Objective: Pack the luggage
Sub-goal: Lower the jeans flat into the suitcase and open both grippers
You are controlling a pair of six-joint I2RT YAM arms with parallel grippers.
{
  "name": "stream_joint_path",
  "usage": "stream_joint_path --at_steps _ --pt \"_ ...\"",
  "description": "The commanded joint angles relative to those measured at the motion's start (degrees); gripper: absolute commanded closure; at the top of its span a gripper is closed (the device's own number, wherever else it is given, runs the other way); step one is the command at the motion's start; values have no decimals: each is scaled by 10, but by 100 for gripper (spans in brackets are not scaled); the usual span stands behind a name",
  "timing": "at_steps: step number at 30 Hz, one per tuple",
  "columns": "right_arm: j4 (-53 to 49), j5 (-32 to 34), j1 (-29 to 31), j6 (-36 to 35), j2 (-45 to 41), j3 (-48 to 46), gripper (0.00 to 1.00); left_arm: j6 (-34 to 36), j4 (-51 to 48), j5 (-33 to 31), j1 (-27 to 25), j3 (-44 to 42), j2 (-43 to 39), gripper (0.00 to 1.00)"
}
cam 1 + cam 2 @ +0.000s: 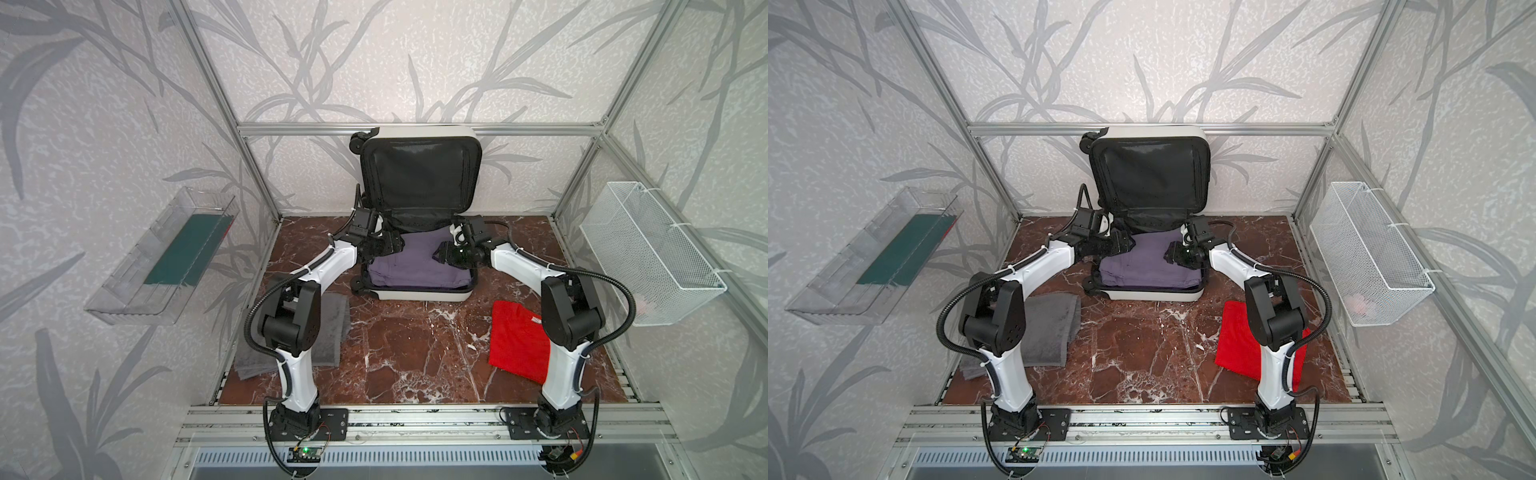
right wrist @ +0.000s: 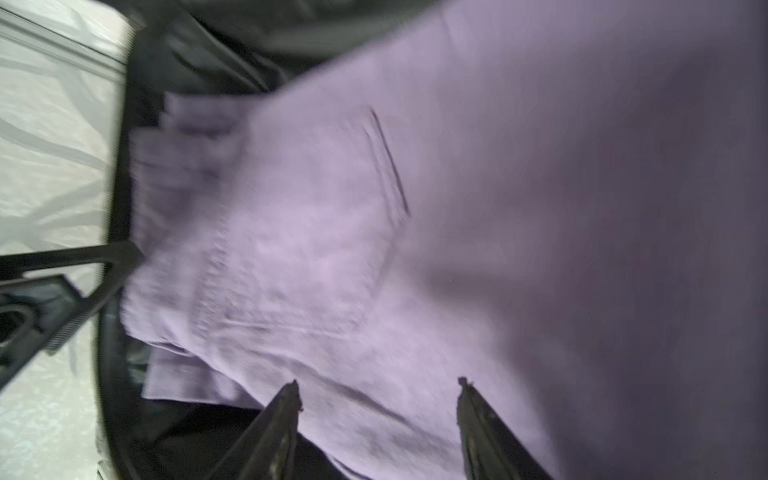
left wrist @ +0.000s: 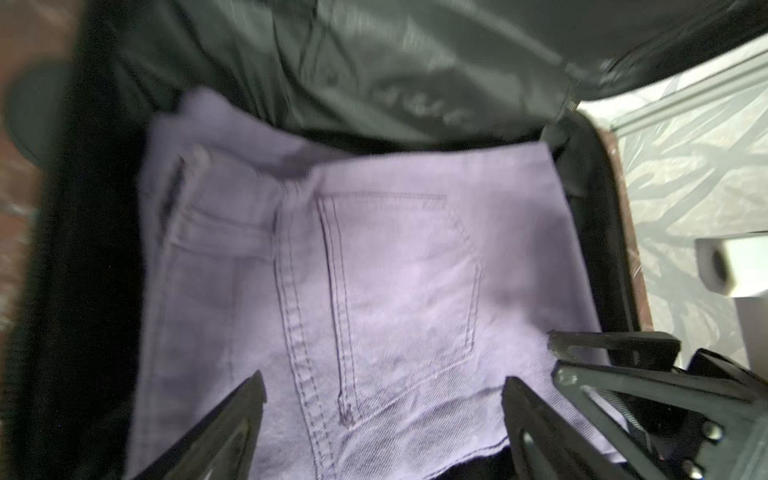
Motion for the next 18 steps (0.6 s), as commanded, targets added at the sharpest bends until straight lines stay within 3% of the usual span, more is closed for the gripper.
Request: stream_joint_path --at_steps 1,6,12,18 --pt "10 13 -7 15 -26 -15 39 -7 4 0 3 0 13 9" --pt "-41 16 -6 -2 -35 12 39 12 -40 3 2 37 13 9" --pt "-94 15 -12 -22 -87 44 39 33 -79 -1 -22 48 -45 9" --pt "-113 6 -38 -22 -164 0 38 28 -71 -3 -80 -31 -132 9"
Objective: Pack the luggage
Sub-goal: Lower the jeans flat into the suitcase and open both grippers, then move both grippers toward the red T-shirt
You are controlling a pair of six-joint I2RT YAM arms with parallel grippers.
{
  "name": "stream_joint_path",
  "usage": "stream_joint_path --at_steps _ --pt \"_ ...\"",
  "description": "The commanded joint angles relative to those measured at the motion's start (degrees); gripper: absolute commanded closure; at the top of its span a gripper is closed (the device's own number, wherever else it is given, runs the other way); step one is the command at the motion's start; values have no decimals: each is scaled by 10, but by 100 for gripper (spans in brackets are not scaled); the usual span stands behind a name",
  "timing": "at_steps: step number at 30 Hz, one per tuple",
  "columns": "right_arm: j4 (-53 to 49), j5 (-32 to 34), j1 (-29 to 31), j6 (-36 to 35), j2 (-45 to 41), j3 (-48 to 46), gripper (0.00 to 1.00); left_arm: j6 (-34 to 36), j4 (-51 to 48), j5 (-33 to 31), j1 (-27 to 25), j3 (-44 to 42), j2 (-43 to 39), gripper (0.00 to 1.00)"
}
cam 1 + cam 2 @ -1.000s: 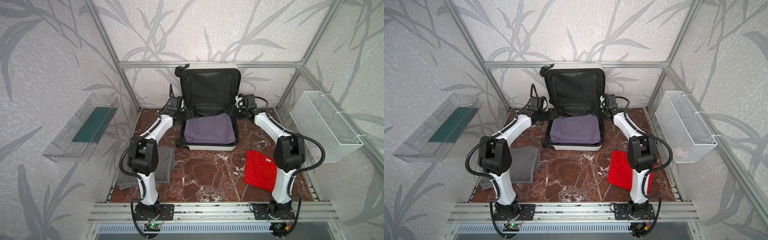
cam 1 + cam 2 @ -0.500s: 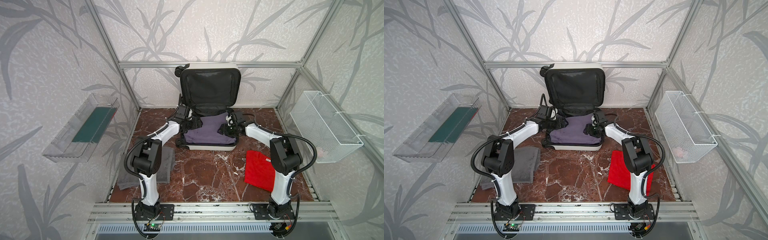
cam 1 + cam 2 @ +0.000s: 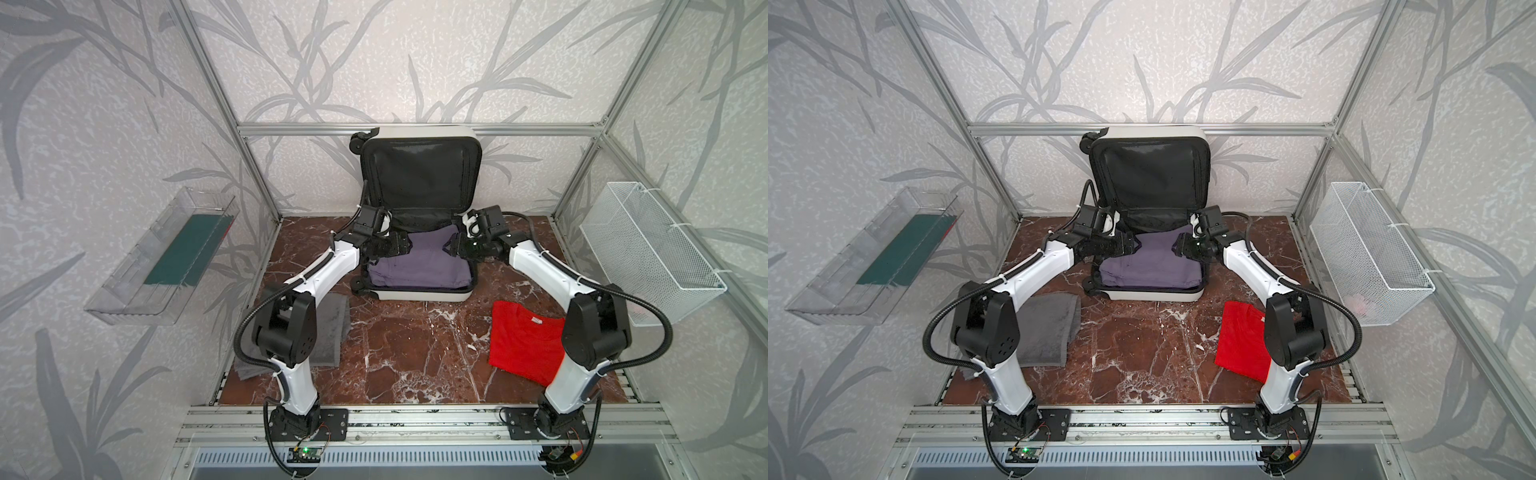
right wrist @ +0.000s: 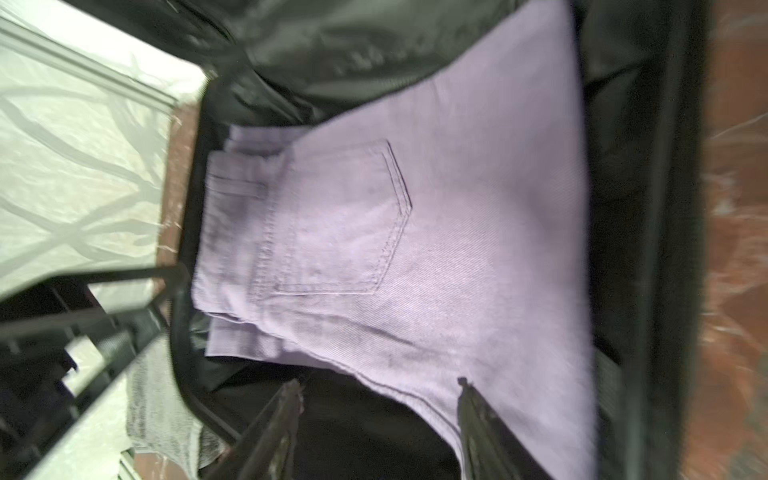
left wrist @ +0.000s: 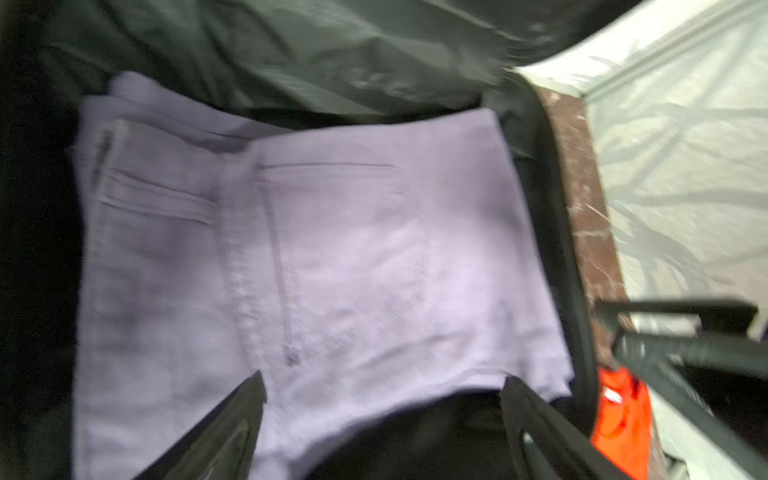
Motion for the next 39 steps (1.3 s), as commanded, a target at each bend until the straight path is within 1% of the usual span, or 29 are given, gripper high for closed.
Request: stream_joint_path --at_steps 1,5,9,12,15,17,19,23,30,39 --pt "-29 -4 -22 -7 -57 -37 37 0 -1 -2 -35 -50 -65 9" --pt "-27 -15 -58 -3 -122 -111 33 -39 47 -5 -87 -131 -123 9" --pt "-24 -16 -96 -3 -190 -194 26 -78 94 -19 -151 -195 -158 9" --pt "-28 -4 -120 -4 -231 -244 23 -103 128 -26 -200 -219 -161 9" --pt "-46 17 -143 -1 -260 -283 20 -124 169 -22 -248 -228 -139 8" --pt "-46 21 -162 5 -274 -313 20 -132 183 -17 -276 -219 -111 8" --pt "-39 12 -186 13 -284 -342 20 -135 193 -11 -304 -203 -73 8" --pt "-39 9 -220 19 -296 -374 21 -135 204 2 -339 -164 -2 8" --pt "-36 1 -259 30 -304 -413 21 -129 204 19 -367 -92 94 8" --pt "-16 1 -274 47 -311 -452 22 -129 212 29 -382 -40 175 9"
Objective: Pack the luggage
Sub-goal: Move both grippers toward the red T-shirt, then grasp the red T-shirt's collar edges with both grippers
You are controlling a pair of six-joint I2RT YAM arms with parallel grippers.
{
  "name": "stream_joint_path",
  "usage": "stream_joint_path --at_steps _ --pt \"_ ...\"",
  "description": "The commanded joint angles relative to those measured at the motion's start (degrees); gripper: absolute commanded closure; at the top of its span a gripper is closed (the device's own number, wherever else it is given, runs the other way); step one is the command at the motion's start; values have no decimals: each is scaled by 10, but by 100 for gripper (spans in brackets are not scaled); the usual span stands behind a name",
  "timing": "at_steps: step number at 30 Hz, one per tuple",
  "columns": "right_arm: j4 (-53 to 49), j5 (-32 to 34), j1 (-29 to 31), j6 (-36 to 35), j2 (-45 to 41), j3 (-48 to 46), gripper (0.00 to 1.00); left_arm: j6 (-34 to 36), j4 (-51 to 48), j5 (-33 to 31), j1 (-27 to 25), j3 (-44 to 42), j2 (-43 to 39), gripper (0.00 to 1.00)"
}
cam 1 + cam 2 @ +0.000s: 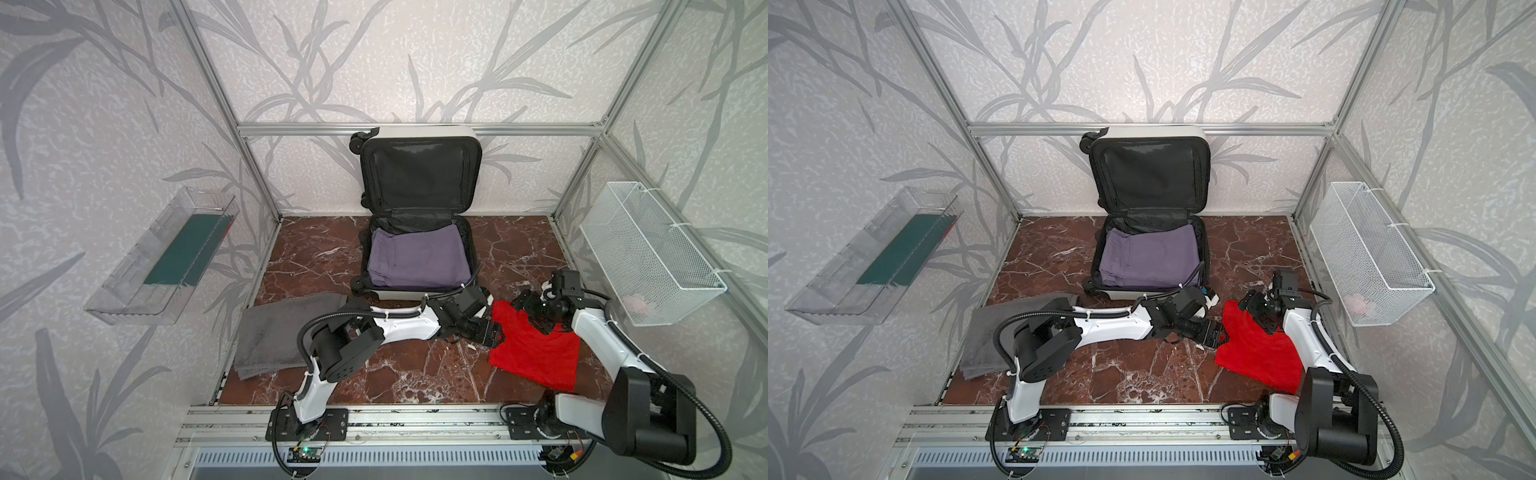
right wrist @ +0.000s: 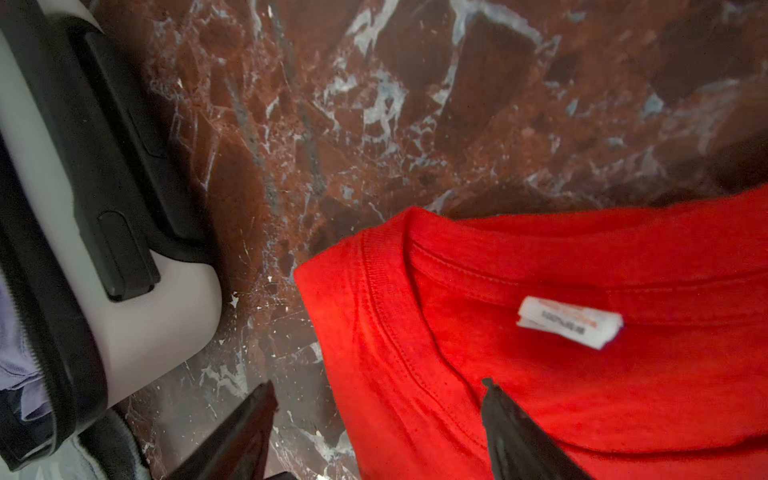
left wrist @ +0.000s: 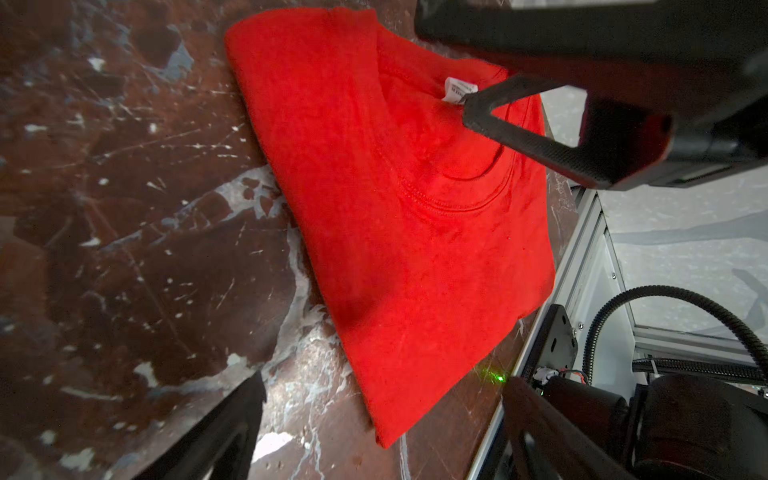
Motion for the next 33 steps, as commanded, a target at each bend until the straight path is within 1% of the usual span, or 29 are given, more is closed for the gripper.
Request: stream_joint_path --at_steps 1,12,19,21,24,25,27,32,33 --pt "12 -4 -4 7 -16 -8 22 0 3 10 -5 27 26 9" --pt "25 -11 -8 10 -18 -28 22 -11 32 36 -14 56 79 9" --pt "29 -16 -8 13 -20 -32 23 -31 66 56 -23 73 111 13" --pt "28 -16 -8 13 -21 -32 23 -37 79 60 -24 72 115 17" --pt "28 -17 -8 13 -22 -31 23 -46 98 60 -25 63 118 28" --pt "28 -17 -8 14 -22 -31 23 -49 105 59 -25 59 118 33" --pt "30 -19 -8 14 -21 -31 23 -54 113 53 -25 52 117 45" --pt "30 -26 -8 15 -21 -30 23 -63 127 36 -25 40 112 82" --pt "31 -28 -8 15 -22 -30 23 -64 129 34 -24 40 112 87"
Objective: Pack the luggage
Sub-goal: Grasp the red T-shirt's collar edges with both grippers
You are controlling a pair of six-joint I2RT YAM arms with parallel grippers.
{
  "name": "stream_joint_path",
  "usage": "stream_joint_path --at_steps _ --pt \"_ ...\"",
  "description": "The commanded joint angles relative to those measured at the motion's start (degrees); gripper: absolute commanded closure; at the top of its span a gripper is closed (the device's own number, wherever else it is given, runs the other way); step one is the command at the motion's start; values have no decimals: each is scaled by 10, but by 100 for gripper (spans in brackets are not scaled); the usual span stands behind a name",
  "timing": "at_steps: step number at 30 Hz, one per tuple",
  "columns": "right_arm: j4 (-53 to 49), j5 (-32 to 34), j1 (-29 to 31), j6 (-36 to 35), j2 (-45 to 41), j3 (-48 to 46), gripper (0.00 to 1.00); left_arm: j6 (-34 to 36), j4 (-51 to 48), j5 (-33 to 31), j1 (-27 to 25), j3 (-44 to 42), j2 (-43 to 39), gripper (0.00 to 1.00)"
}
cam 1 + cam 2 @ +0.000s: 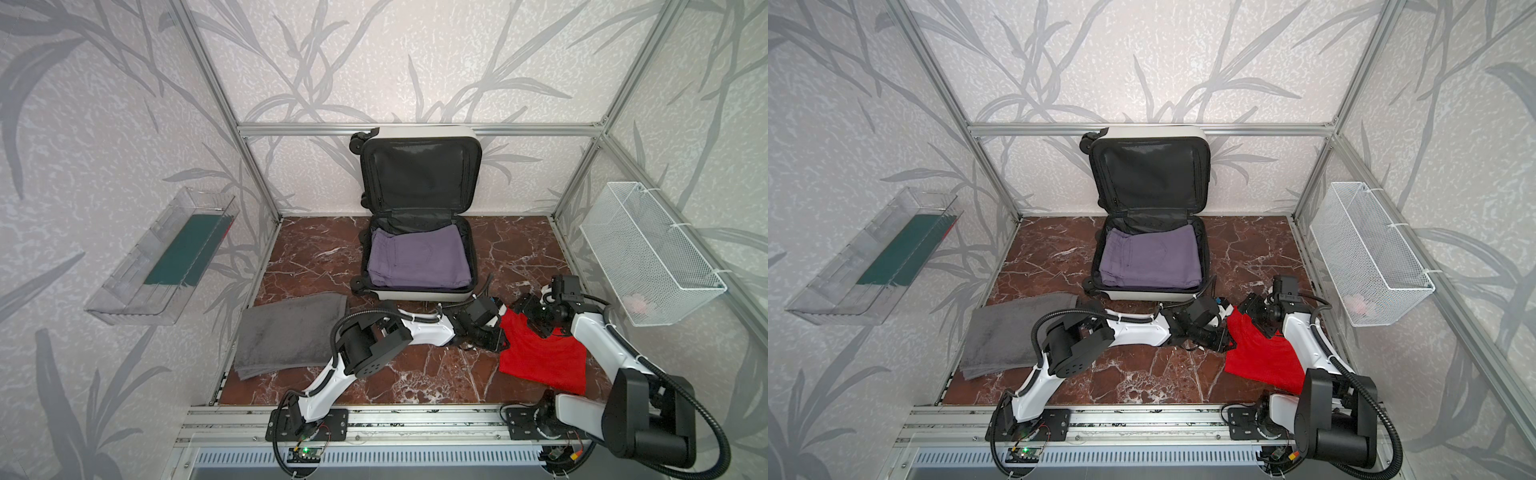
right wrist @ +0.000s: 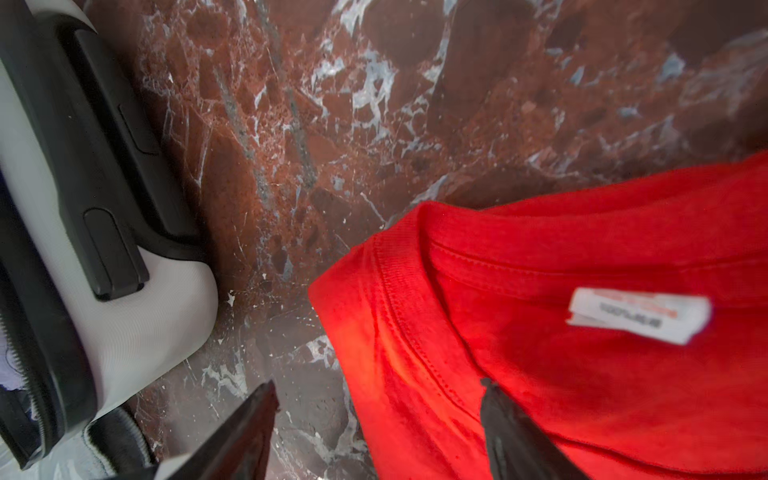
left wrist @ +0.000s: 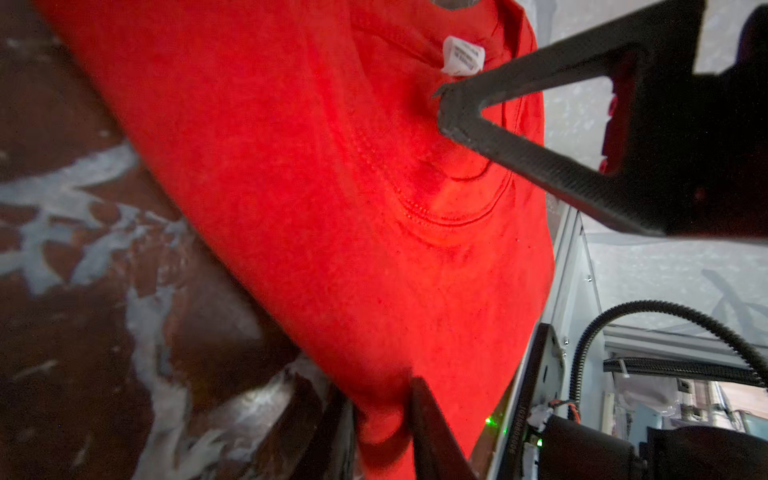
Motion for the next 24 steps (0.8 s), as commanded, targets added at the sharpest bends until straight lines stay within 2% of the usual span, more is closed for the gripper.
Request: stream_joint_path --at_steps 1,3,11,15,24 --pt "5 -14 -2 3 -16 -4 23 -7 25 -12 -2 -10 3 92" --pt "6 -20 -2 4 -17 -1 23 -8 28 -18 -2 -12 -1 100" --pt "7 -65 -2 -5 -21 17 24 -5 35 -63 3 -63 -49 100" --pt "4 -89 12 -21 -21 36 25 -5 42 -92 13 -126 -102 100" --pt "-18 -68 98 -43 -13 71 26 -17 65 -151 43 -308 -236 100"
